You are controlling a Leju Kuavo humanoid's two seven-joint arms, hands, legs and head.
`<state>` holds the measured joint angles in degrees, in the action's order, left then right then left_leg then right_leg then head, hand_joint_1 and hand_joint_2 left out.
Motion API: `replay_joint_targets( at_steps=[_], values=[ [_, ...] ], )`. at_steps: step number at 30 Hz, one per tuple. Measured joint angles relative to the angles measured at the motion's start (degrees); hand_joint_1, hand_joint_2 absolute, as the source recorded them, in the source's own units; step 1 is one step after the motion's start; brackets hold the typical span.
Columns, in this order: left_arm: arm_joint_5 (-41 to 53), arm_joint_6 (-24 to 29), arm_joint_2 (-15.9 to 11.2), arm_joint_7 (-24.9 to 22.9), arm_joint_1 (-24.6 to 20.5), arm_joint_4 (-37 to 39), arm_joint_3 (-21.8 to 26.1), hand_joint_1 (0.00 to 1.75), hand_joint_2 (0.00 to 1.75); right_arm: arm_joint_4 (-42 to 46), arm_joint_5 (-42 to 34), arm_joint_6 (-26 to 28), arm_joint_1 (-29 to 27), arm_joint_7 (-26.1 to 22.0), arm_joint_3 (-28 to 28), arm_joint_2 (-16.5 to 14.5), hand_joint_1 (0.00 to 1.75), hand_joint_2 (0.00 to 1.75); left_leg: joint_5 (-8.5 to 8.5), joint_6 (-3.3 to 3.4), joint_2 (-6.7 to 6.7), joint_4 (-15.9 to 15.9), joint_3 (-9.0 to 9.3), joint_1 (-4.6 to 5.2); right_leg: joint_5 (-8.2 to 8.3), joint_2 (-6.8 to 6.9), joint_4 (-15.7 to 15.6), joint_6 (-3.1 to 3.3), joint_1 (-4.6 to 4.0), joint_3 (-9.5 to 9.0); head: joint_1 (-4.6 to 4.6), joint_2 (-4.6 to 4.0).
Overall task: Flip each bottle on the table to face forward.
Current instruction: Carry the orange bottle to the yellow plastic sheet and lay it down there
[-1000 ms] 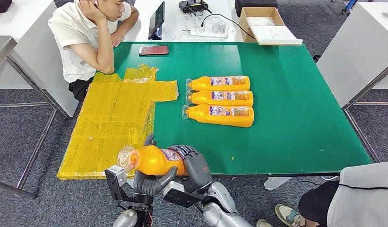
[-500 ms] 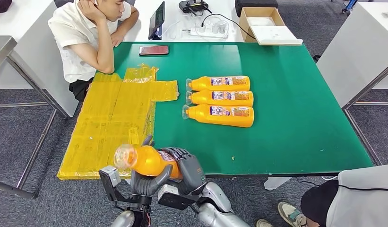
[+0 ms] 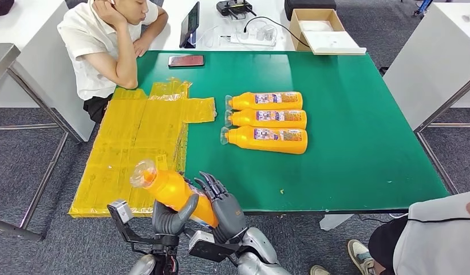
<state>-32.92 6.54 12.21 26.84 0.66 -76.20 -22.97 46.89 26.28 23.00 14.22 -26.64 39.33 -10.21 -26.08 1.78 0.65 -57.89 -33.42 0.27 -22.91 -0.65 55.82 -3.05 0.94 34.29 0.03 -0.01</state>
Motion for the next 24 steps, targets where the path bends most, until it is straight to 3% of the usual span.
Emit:
replay_joint_targets(
  at_steps=[7, 13, 18, 22, 24],
  values=[
    [1.87, 3.16, 0.12, 0.33, 0.12, -0.5, 0.42, 1.75, 1.75, 0.22, -1.57, 0.54, -0.69, -0.66, 0.11, -0.09, 0.0, 0.0, 0.0, 0.0, 0.0, 0.0, 0.0, 0.0, 0.0, 0.0, 0.0, 0.0, 0.0, 0.0, 0.01, 0.01],
    [10.92, 14.85, -0.04, 3.11, -1.06, -0.03, 1.49, 1.75, 1.75, 2.12, -2.86, 4.15, -3.64, -1.74, -0.67, 0.42, 0.0, 0.0, 0.0, 0.0, 0.02, 0.0, -0.02, 0.0, 0.0, 0.01, 0.0, 0.0, 0.0, 0.01, 0.01, -0.01],
    [31.63, 30.34, -1.13, 7.18, -3.04, 3.59, 4.96, 1.75, 1.75, 9.77, -1.98, 9.61, -7.78, -3.21, -4.99, 2.31, 0.0, 0.0, 0.0, 0.0, 0.02, 0.0, -0.01, 0.0, 0.0, 0.01, 0.0, 0.0, 0.0, 0.0, 0.01, 0.01],
    [56.88, 33.23, -0.65, 8.18, -4.61, 7.57, 13.93, 1.71, 1.75, 19.26, 1.96, 13.14, -11.76, -3.54, -9.95, 3.78, 0.0, 0.0, 0.0, 0.0, -0.06, 0.0, 0.01, 0.0, 0.0, -0.01, 0.0, 0.0, 0.0, 0.0, 0.01, 0.01],
    [62.49, 33.44, -0.42, 7.42, -5.41, 8.9, 18.28, 1.68, 1.75, 23.41, 3.09, 13.33, -13.51, -3.56, -12.29, 4.29, 0.0, 0.0, 0.0, 0.0, -0.1, 0.0, 0.03, 0.0, 0.0, -0.02, 0.0, 0.0, 0.0, 0.01, -0.01, 0.01]
  ],
)
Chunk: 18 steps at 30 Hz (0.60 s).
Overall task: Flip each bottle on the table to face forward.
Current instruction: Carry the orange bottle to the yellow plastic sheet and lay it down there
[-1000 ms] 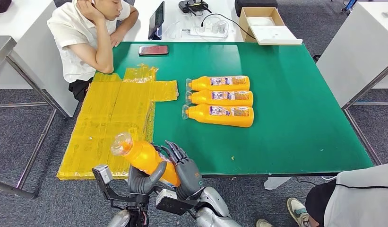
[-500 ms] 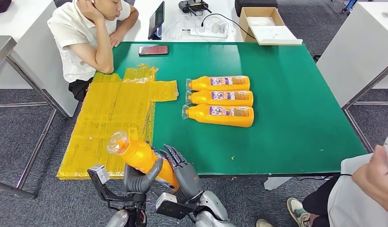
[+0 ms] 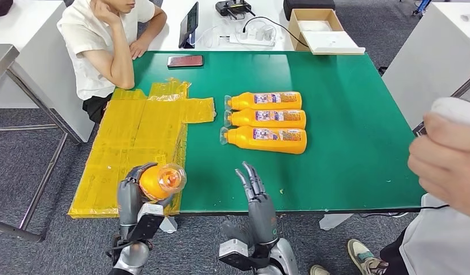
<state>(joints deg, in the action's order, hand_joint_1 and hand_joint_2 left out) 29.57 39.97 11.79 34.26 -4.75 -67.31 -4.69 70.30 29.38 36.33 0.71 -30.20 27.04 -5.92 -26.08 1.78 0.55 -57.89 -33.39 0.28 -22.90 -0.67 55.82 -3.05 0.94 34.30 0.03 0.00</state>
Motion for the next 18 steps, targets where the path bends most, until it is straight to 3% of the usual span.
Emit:
replay_joint_targets(
  at_steps=[7, 14, 18],
  values=[
    [20.54, 0.19, -1.16, -11.23, -3.87, 2.78, 7.1, 1.75, 1.75, 7.78, -1.87, 0.03, -3.93, -1.09, -6.19, 0.16, 0.0, 0.0, 0.01, -0.01, 0.01, 0.0, 0.01, -0.01, 0.0, 0.01, 0.01, 0.0, -0.01, 0.0, 0.02, 0.0],
    [33.46, -4.43, -5.91, -27.09, -14.99, 15.36, 2.55, 1.75, 1.75, 8.29, -5.01, -0.35, -4.27, -1.75, -6.33, -0.66, 0.0, 0.0, 0.12, -0.08, 0.08, 0.0, 0.03, -0.01, 0.02, 0.02, 0.06, 0.0, 0.0, -0.07, 0.01, 0.0],
    [36.23, -6.32, -7.55, -29.92, -19.61, 21.93, -0.56, 1.75, 1.75, 8.23, -5.81, -0.51, -4.01, -1.9, -6.34, -1.14, 0.0, 0.0, 0.12, -0.08, 0.04, 0.0, 0.04, -0.01, 0.04, 0.01, 0.09, 0.01, 0.01, -0.07, 0.02, -0.01]
  ],
)
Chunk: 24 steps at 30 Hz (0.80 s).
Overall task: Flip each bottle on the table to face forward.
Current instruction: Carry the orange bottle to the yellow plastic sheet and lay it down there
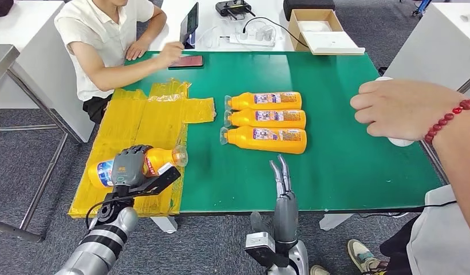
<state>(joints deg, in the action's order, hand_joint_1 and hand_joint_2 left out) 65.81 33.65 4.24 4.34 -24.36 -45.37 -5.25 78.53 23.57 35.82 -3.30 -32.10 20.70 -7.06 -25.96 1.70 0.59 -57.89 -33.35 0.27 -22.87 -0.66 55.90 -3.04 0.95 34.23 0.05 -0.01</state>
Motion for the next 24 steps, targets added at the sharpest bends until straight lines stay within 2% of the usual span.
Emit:
replay_joint_targets(
  at_steps=[8, 12, 13, 14, 16, 17, 18, 24],
  values=[
    [0.28, -0.18, -1.28, -0.48, -3.24, 5.55, -2.4, 1.71, 1.75, -0.04, -0.14, -0.03, 0.07, -0.05, 0.0, -0.13, 0.0, 0.0, -0.01, -0.01, 0.03, 0.0, -0.02, 0.0, -0.02, 0.0, -0.01, 0.0, -0.01, 0.02, -0.01, 0.01],
    [1.09, -4.95, -1.76, -2.74, -5.72, 8.81, -3.46, 1.59, 1.75, -0.37, -0.18, -0.34, 0.37, -0.17, 0.0, -0.25, 0.0, 0.0, 0.0, -0.01, 0.06, 0.0, 0.0, 0.0, -0.02, 0.01, 0.0, 0.01, 0.0, -0.01, 0.0, 0.0],
    [0.67, -6.43, -1.88, -3.1, -6.65, 9.93, -3.64, 1.49, 1.75, -0.62, -0.23, -0.45, 0.56, -0.19, 0.0, -0.35, 0.0, 0.0, 0.0, -0.01, 0.05, 0.0, 0.02, 0.0, -0.01, 0.01, 0.01, 0.01, 0.0, -0.03, -0.01, 0.0],
    [0.02, -7.78, -1.99, -3.15, -7.57, 11.04, -3.73, 1.18, 1.75, -0.95, -0.33, -0.57, 0.76, -0.21, 0.0, -0.45, 0.0, 0.0, 0.0, -0.01, 0.04, 0.0, 0.05, 0.0, -0.01, 0.01, 0.02, 0.01, 0.0, -0.06, -0.01, 0.01],
    [-1.89, -10.32, -2.24, -2.17, -9.18, 13.11, -3.82, 0.41, 1.75, -1.77, -0.67, -0.75, 1.07, -0.33, 0.0, -0.6, 0.0, 0.0, 0.0, -0.02, 0.03, 0.0, 0.15, 0.0, -0.01, 0.01, 0.04, 0.02, 0.0, -0.14, -0.01, 0.01],
    [-3.09, -11.49, -2.4, -1.13, -9.74, 13.9, -3.83, 0.11, 1.75, -2.18, -0.9, -0.8, 1.17, -0.45, 0.0, -0.62, 0.0, 0.0, 0.0, -0.02, 0.02, 0.0, 0.19, 0.0, -0.01, 0.01, 0.06, 0.02, 0.0, -0.16, -0.01, 0.0],
    [-4.45, -12.59, -2.56, 0.27, -10.12, 14.5, -3.81, 0.0, 1.75, -2.58, -1.13, -0.81, 1.25, -0.62, 0.0, -0.63, 0.0, 0.0, 0.0, -0.02, 0.02, 0.0, 0.22, 0.0, -0.01, 0.01, 0.07, 0.02, -0.01, -0.18, -0.01, 0.0],
    [-16.36, -23.34, -3.22, 12.6, -10.15, 14.95, -3.17, 0.0, 1.75, -4.75, -2.1, -0.95, 1.41, -1.87, -0.03, -0.58, 0.0, 0.0, 0.01, -0.04, 0.11, 0.01, 0.28, 0.0, -0.05, 0.02, 0.19, 0.04, 0.0, -0.21, -0.02, 0.01]
  ],
)
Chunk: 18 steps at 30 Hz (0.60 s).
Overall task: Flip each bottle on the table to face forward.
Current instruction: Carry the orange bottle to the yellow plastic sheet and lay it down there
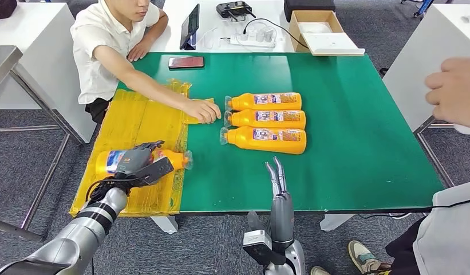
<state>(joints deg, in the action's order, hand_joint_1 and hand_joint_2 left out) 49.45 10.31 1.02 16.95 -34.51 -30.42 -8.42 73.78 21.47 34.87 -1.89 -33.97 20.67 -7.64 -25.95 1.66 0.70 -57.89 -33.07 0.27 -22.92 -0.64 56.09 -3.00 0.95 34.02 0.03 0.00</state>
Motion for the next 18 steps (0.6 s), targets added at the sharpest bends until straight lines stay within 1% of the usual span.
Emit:
replay_joint_targets(
  at_steps=[2, 4, 7, 10, 13, 18],
  values=[
    [-1.59, -2.56, -0.08, 1.61, 0.69, -0.96, -0.32, 0.0, 1.75, -0.59, -0.1, -0.18, 0.1, -0.27, -0.03, 0.01, 0.0, 0.0, 0.0, 0.0, 0.12, 0.0, 0.0, 0.0, -0.02, 0.03, 0.0, 0.01, 0.01, -0.04, 0.01, 0.0],
    [-1.66, -4.43, -0.28, 2.06, 1.13, -1.99, -1.37, 0.0, 1.75, -1.19, -0.14, -0.42, 0.28, -0.4, -0.07, 0.02, 0.0, 0.0, 0.0, 0.0, 0.22, 0.0, 0.0, 0.01, -0.03, 0.09, -0.01, 0.01, 0.02, -0.07, 0.01, 0.0],
    [-1.87, -5.29, -0.68, 2.26, 1.69, -3.4, -3.74, 0.0, 1.75, -1.99, -0.07, -0.53, 0.47, -0.54, -0.17, 0.01, 0.0, 0.0, 0.0, 0.0, 0.25, 0.0, 0.01, 0.03, -0.03, 0.16, -0.02, 0.01, 0.03, -0.1, 0.01, 0.0],
    [-5.07, -3.07, -0.87, 3.05, 3.39, -5.93, -5.8, 0.0, 1.75, -2.64, 0.09, -0.47, 0.51, -0.64, -0.33, -0.01, 0.0, 0.0, 0.0, 0.0, 0.22, 0.0, 0.03, 0.04, -0.02, 0.15, -0.02, 0.01, 0.03, -0.08, 0.01, -0.01],
    [-9.53, 0.02, -0.71, 4.97, 6.17, -10.11, -6.85, 0.0, 1.75, -3.08, 0.16, -0.31, 0.43, -0.66, -0.57, -0.01, 0.0, 0.0, 0.01, 0.0, 0.21, 0.0, -0.02, 0.04, -0.02, 0.15, -0.02, 0.01, 0.02, -0.01, 0.01, 0.0],
    [-19.85, 4.7, 0.39, 9.9, 12.55, -21.94, -8.09, 0.0, 1.75, -3.67, 0.22, 0.27, 0.16, -1.2, -0.92, 0.0, 0.0, 0.0, 0.0, 0.0, 0.19, 0.0, -0.24, 0.03, -0.03, 0.14, -0.01, 0.0, 0.02, 0.21, 0.01, -0.01]
  ],
)
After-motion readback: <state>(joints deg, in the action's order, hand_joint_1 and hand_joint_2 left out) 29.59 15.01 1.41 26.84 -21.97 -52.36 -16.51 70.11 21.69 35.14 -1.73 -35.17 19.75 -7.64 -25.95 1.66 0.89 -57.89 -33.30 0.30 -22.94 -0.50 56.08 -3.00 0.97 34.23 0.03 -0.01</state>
